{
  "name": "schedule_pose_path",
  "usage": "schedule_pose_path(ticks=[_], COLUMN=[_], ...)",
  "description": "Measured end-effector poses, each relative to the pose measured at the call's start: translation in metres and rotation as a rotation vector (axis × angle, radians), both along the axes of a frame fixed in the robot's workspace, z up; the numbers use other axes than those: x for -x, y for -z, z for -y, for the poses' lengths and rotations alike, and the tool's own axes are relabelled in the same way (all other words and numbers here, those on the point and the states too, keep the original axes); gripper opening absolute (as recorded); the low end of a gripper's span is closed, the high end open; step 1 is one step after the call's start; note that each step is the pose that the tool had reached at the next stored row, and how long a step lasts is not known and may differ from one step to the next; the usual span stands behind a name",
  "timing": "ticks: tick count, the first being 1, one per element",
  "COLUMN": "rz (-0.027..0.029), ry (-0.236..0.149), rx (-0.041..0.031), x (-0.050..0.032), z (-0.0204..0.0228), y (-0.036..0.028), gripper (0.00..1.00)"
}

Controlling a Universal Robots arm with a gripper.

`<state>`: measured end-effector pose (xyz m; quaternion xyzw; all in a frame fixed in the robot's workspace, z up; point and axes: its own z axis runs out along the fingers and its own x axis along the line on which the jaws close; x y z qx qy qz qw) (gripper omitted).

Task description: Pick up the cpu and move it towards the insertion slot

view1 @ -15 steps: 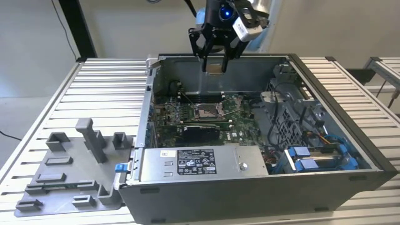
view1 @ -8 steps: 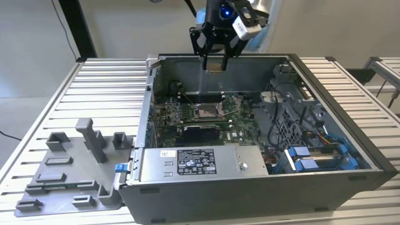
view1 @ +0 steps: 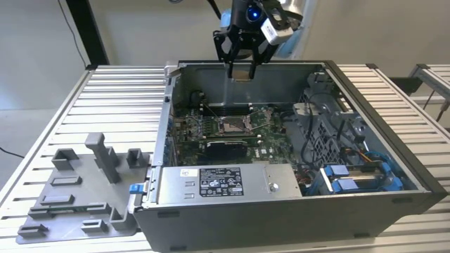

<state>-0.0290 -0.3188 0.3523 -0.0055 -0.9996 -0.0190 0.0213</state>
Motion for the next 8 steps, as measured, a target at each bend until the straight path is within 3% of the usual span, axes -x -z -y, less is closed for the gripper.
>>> schedule_pose_path(ticks=[3, 8], rz=[0.0015, 0.0113], ry=[0.0, -0.001], rx=[0.0001, 0.0014], x=[0.0, 0.0001], z=[-0.0012, -0.0032], y=[0.0005, 0.0018], gripper=[0.0, 0.0])
